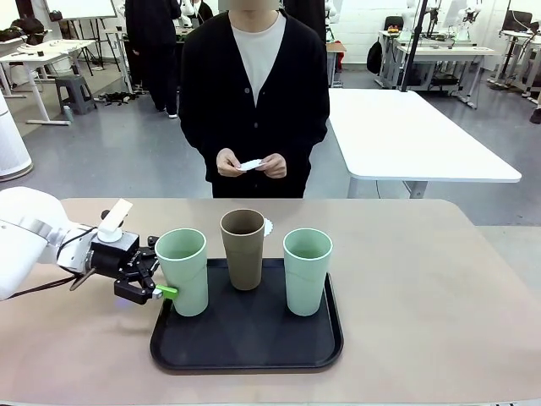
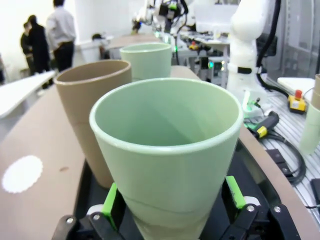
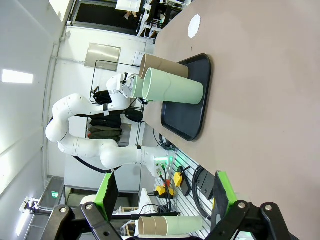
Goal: Place coasters on the table and set cups on them.
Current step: Pick up one Reusable plastic cup and place it on a coaster set by the human.
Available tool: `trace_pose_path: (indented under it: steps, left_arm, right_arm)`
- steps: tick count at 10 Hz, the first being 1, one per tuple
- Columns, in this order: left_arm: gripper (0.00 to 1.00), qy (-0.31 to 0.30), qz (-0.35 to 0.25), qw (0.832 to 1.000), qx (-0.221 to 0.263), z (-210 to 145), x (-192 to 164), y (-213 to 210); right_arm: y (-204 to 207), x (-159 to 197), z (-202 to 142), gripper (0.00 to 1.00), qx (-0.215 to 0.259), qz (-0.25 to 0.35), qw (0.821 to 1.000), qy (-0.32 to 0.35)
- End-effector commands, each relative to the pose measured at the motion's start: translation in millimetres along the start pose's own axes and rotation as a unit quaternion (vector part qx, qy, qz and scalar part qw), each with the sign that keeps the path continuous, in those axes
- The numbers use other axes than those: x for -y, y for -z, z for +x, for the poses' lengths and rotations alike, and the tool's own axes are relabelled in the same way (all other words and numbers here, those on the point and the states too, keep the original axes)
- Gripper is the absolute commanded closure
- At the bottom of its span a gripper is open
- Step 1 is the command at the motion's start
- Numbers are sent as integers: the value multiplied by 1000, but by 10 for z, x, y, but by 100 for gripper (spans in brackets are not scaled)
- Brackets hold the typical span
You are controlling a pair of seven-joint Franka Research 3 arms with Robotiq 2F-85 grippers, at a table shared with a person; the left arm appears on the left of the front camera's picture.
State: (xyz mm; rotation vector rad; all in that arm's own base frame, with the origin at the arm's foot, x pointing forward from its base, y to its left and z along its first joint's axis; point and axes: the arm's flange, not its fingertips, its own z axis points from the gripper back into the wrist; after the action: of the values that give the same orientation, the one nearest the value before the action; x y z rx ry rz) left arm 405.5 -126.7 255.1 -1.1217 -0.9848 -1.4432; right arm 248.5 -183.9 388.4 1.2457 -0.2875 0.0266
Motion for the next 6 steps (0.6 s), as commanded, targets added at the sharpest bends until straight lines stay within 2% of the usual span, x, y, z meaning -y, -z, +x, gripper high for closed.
trace_pose_path:
  steps: [1,4,5,6]
  left_arm:
    - [0,34,12,999,16,-113,3,112]
    - [0,31,12,999,22,-148,-33,149]
    - [3,31,9,999,25,-174,-33,158]
    - [57,32,6,999,29,-169,-41,156]
  right_arm:
    - [-4,-3,9,0,4,5,1000,-6]
    - [-4,-3,9,0,4,5,1000,-6]
    - [-4,-3,9,0,4,5,1000,-6]
    - [-4,-3,9,0,4,5,1000,-6]
